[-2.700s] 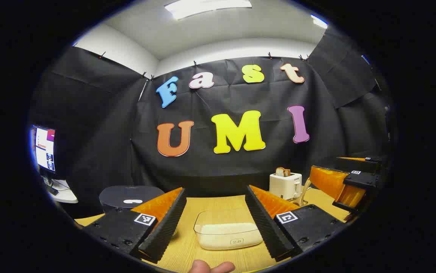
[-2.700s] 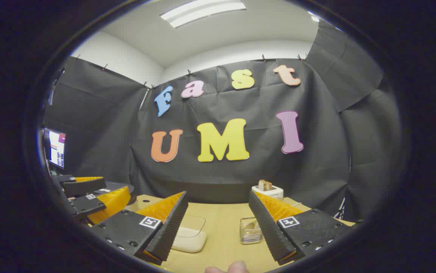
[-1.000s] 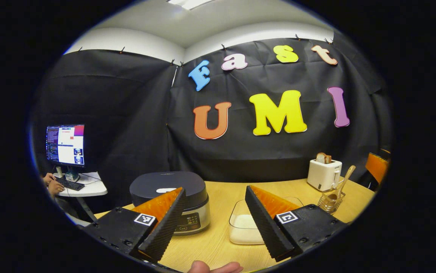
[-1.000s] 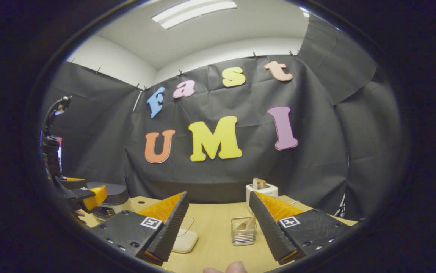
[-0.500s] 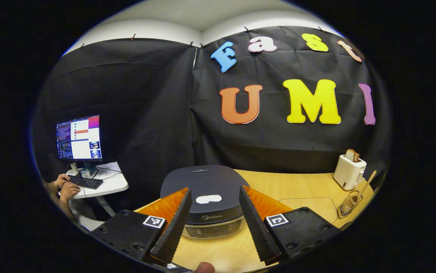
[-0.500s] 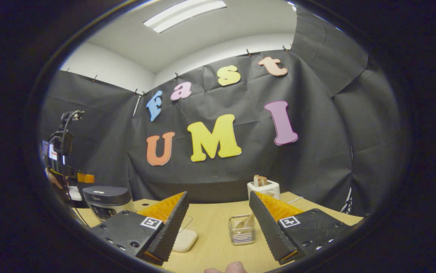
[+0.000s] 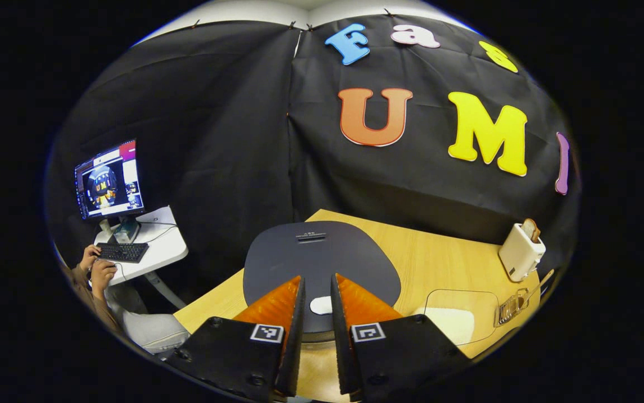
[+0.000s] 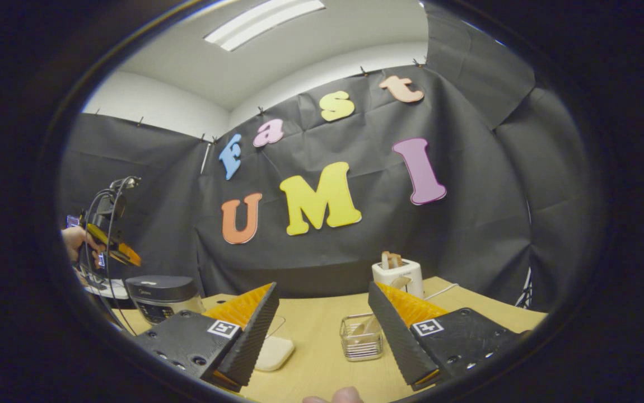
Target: Close the left gripper, press the button to open the rice cooker; take a wooden spoon from the chopstick holder with the right hand, scoop a spoonful of rice and pour it into the rice cooker, then put the wooden spoon back into the chopstick holder.
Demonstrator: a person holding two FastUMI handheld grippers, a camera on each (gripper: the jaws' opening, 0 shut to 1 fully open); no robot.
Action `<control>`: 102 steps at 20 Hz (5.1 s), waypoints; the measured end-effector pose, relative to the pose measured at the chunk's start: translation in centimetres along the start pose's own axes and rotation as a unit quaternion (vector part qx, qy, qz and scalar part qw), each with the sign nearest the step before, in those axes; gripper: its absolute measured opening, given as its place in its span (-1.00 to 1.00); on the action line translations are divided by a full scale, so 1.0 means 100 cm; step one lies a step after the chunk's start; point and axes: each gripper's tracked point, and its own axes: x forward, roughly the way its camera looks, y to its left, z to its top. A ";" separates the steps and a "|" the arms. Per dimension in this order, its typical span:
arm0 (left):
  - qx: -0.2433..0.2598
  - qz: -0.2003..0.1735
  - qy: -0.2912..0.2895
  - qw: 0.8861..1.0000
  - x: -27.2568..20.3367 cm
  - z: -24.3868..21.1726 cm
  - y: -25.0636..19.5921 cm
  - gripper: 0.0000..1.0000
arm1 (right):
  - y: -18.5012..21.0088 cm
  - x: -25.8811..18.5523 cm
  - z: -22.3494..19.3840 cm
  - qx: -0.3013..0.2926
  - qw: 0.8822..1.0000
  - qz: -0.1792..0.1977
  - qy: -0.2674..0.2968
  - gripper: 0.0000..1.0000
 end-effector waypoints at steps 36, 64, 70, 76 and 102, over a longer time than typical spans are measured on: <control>0.060 0.084 -0.035 0.994 0.021 -0.006 -0.024 -0.88 | -0.011 0.016 -0.025 0.006 1.000 0.001 0.010 0.82; 0.062 -0.108 -0.262 0.957 -0.079 0.011 -0.092 0.97 | -0.039 0.006 0.009 -0.063 0.995 -0.067 0.034 0.91; 0.058 -0.147 -0.280 0.947 -0.087 -0.007 -0.107 0.97 | -0.051 0.049 -0.036 -0.024 0.992 -0.067 0.104 0.82; 0.074 -0.129 -0.275 0.950 -0.083 -0.024 -0.097 0.97 | -0.089 0.097 -0.078 0.003 0.984 -0.090 0.156 0.92; 0.083 -0.101 -0.277 0.952 -0.076 -0.027 -0.067 0.98 | -0.099 0.177 -0.116 0.070 0.971 -0.074 0.217 -0.91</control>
